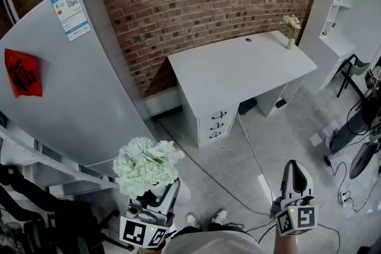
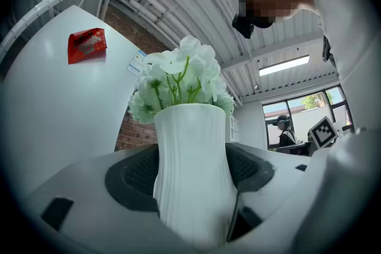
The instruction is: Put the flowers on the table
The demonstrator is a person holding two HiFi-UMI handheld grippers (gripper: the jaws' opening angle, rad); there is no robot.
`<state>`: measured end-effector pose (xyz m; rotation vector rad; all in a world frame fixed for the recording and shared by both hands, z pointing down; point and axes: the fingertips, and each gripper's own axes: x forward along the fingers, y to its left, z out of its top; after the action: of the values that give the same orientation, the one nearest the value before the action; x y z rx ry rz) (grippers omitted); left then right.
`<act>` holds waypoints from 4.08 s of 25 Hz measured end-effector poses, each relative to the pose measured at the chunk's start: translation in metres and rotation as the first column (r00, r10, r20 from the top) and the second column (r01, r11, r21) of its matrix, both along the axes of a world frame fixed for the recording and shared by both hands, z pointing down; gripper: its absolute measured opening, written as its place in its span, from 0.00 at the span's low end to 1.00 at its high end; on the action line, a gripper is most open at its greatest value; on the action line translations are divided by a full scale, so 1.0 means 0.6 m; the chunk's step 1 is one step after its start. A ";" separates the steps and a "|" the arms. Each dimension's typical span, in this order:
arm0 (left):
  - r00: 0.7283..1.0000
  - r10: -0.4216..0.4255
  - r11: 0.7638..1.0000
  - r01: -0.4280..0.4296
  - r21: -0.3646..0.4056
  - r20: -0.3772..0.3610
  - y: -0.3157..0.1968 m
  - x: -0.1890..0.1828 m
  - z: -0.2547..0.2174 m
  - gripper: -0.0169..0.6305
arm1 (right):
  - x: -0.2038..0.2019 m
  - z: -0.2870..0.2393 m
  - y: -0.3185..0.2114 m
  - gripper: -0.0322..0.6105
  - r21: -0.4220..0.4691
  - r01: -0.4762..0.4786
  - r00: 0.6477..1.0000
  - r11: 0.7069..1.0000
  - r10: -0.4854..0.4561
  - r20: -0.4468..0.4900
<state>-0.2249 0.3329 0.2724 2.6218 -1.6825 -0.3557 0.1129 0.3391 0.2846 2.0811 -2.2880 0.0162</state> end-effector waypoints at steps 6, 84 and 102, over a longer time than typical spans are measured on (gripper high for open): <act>1.000 0.000 1.000 0.000 0.002 0.006 0.000 -0.001 -0.003 0.57 | -0.007 -0.002 -0.002 0.08 0.000 0.012 1.000 1.000 -0.012 0.002; 1.000 0.012 0.999 -0.013 0.034 0.027 -0.302 0.143 0.006 0.57 | 0.109 0.060 -0.268 0.08 -0.062 0.068 0.997 0.996 -0.065 0.052; 0.995 0.097 0.995 -0.096 0.033 -0.018 -0.484 0.105 0.016 0.57 | 0.059 0.042 -0.409 0.08 -0.075 0.013 1.000 0.997 -0.013 -0.003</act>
<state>-0.1617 0.0422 0.2818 2.7009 -1.5499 -0.4081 0.1481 0.0934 0.3098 2.0281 -2.2620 0.0955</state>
